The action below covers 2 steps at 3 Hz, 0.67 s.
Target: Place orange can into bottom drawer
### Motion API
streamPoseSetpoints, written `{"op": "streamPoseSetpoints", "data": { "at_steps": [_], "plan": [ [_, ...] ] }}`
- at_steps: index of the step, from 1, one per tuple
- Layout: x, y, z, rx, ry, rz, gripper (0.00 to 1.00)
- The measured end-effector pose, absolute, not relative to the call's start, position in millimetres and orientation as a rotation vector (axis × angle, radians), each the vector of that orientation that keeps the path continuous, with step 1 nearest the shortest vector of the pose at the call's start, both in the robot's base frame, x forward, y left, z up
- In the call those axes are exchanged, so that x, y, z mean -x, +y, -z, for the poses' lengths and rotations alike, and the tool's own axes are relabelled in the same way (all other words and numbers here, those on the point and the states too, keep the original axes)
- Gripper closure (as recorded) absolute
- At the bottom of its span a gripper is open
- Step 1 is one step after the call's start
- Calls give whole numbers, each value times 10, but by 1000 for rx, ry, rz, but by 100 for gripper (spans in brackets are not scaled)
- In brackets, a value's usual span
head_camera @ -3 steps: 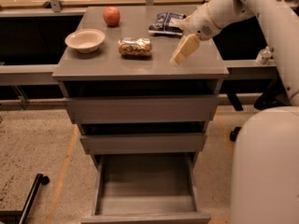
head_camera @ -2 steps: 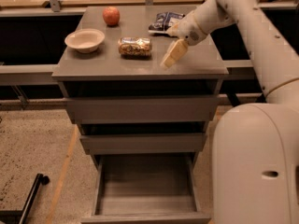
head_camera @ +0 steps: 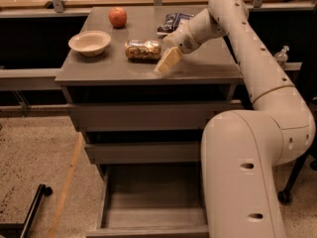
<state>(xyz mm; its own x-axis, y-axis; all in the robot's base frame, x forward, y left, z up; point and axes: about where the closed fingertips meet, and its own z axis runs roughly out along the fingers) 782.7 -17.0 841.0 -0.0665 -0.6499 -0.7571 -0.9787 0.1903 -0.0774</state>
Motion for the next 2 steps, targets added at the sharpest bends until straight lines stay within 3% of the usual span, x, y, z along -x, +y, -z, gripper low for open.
{"op": "streamPoseSetpoints", "data": {
  "at_steps": [1, 2],
  "plan": [
    [-7976, 102, -8423, 1493, 1751, -658, 0],
    [-8045, 331, -8452, 1488, 1713, -684, 15]
  ]
}}
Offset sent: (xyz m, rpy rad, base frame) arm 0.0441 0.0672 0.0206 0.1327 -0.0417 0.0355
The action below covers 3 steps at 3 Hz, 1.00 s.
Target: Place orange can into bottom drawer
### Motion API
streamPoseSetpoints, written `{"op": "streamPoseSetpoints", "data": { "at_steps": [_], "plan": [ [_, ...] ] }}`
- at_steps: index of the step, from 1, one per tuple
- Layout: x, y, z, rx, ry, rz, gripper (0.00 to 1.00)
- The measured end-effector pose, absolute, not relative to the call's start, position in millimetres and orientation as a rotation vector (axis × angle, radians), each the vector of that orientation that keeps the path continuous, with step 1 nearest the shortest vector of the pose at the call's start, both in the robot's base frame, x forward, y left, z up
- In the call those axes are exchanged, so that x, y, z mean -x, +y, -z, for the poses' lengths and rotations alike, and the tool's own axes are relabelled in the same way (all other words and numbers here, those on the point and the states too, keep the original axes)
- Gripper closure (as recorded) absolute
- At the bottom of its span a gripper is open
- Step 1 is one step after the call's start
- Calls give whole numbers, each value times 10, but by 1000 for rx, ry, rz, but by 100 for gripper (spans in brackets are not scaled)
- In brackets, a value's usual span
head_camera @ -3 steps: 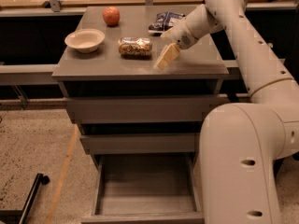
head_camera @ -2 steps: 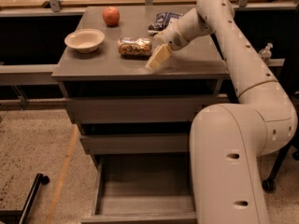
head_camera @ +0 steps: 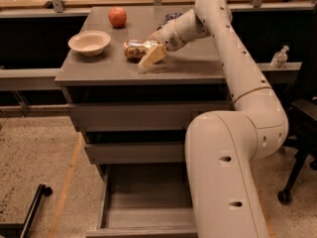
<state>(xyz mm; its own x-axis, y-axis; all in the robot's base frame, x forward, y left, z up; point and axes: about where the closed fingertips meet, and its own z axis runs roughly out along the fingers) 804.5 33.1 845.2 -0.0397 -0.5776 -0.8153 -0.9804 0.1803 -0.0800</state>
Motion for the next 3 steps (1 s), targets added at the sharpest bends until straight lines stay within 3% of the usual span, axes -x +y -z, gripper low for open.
{"op": "streamPoseSetpoints", "data": {
  "at_steps": [1, 3],
  "plan": [
    [-8056, 429, -8463, 1514, 1697, -675, 38],
    [-7767, 75, -8753, 1612, 1690, -601, 85]
  ]
}}
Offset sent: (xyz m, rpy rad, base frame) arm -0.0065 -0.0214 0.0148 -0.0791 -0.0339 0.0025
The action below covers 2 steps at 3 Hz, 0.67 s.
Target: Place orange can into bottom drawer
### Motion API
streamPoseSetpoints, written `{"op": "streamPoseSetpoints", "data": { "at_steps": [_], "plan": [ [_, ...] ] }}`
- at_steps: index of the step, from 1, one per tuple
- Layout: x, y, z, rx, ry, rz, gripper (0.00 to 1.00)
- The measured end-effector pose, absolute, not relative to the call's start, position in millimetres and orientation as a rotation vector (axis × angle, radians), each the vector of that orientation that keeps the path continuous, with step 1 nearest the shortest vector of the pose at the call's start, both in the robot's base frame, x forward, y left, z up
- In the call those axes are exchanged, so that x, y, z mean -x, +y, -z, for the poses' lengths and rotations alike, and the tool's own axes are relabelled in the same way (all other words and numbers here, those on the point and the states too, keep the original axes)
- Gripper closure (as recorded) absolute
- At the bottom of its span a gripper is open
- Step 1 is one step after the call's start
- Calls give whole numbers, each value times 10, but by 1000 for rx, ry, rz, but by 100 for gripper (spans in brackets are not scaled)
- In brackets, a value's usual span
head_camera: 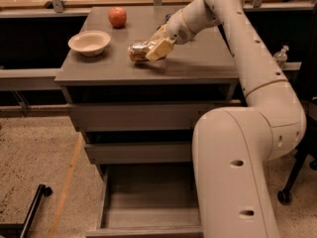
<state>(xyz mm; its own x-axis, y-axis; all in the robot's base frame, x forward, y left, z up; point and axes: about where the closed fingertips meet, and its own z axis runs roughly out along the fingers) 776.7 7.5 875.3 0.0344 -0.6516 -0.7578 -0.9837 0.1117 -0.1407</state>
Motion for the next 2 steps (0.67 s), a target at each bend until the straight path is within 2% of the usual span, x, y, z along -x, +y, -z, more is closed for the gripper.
{"op": "streamPoseSetpoints", "data": {
  "at_steps": [1, 2],
  "plan": [
    [-7270, -237, -9183, 1707, 1659, -564, 100],
    [-6712, -521, -9706, 1732, 1620, -485, 100]
  ]
}}
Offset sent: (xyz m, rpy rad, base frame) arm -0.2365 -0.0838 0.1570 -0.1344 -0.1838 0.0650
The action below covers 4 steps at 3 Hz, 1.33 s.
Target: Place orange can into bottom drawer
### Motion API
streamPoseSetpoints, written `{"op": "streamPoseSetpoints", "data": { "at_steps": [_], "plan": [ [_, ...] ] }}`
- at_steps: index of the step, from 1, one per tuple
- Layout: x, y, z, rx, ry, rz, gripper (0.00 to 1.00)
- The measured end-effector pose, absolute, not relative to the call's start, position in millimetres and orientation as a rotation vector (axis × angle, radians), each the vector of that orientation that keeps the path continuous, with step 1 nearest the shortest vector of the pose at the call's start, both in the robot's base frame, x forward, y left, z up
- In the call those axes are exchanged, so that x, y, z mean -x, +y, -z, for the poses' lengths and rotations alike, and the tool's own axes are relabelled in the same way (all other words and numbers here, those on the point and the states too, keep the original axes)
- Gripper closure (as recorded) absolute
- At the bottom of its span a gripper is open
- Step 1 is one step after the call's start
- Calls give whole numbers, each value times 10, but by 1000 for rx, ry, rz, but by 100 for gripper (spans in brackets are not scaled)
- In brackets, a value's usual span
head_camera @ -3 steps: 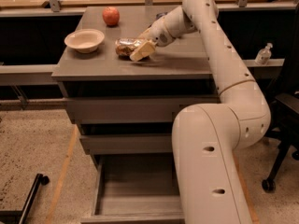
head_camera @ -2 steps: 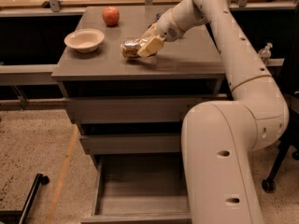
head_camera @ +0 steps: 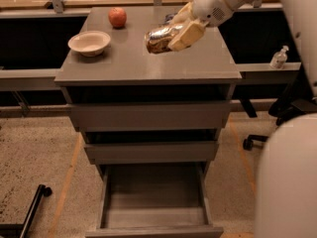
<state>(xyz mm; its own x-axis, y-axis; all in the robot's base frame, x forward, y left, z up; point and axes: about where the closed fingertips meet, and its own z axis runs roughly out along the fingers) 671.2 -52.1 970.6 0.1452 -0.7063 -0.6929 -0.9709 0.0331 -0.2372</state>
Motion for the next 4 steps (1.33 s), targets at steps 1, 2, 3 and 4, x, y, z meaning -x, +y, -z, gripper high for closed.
{"op": "streamPoseSetpoints", "data": {
  "at_steps": [1, 2, 3, 4],
  "plan": [
    [-6090, -704, -10035, 1784, 1609, -389, 100],
    [-5598, -838, -9838, 1853, 1620, -388, 100],
    [-5359, -865, -9401, 1907, 1678, -452, 100],
    [-5391, -847, -9428, 1914, 1670, -433, 100]
  ]
}}
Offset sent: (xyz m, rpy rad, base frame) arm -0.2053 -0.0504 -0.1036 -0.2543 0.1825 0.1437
